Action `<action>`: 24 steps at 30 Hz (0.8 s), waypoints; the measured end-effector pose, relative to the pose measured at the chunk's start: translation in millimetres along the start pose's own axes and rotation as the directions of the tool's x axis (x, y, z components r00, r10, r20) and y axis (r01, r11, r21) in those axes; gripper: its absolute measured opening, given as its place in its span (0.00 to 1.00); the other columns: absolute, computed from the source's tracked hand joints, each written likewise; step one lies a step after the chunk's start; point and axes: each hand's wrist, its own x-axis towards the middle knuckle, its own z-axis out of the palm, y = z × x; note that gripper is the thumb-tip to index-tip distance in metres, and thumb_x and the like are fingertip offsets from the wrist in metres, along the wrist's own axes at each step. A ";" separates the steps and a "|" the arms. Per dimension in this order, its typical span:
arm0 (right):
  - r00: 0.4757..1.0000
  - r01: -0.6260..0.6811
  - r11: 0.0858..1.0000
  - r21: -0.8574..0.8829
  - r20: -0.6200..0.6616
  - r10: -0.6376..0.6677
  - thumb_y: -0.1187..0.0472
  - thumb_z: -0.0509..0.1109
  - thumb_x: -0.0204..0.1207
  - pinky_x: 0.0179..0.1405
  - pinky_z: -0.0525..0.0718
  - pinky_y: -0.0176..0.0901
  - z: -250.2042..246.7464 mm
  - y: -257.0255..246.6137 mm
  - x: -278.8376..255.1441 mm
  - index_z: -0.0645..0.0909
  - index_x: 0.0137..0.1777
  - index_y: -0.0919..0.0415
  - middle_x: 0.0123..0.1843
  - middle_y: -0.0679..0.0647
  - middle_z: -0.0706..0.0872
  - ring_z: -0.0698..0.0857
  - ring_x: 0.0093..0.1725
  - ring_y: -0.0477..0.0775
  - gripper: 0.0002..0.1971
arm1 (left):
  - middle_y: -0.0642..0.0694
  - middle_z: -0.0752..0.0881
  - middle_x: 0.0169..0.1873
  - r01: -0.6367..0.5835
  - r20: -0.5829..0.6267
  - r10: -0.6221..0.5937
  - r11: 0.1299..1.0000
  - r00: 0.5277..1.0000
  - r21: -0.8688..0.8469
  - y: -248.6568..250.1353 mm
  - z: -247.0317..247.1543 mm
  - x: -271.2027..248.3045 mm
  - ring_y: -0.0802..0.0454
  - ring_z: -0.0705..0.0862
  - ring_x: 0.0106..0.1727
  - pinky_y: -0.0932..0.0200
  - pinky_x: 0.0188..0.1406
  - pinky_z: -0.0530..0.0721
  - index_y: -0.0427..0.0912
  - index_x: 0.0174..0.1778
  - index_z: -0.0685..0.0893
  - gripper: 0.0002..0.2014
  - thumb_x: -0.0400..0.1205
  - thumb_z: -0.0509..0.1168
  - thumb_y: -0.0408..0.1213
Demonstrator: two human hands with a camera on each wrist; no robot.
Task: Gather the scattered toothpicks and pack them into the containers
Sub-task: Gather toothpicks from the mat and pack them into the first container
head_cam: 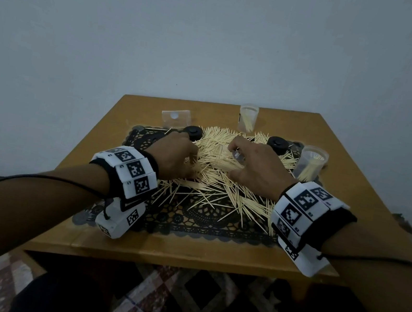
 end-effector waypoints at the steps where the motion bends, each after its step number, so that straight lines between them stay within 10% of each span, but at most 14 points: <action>1: 1.000 -0.001 1.000 -0.001 0.001 0.001 0.58 0.79 0.69 0.49 0.85 0.55 0.0 -0.1 -0.1 0.77 0.61 0.57 0.53 0.58 0.86 0.84 0.49 0.60 0.22 | 0.48 0.77 0.44 0.002 -0.002 -0.002 1.000 1.000 -0.014 0.3 -1.5 0.0 0.49 0.78 0.48 0.58 0.43 0.71 0.43 0.49 0.87 0.13 0.76 0.74 0.47; 24: 1.000 -0.004 1.000 0.016 0.001 0.004 0.59 0.80 0.68 0.49 0.86 0.55 0.2 -1.7 -0.9 0.78 0.60 0.56 0.55 0.57 0.87 0.85 0.49 0.59 0.22 | 0.51 0.85 0.41 -0.105 -0.062 0.096 0.979 0.993 -0.175 13.0 -27.6 7.4 0.54 0.83 0.44 0.59 0.45 0.80 0.43 0.54 0.85 0.13 0.75 0.75 0.39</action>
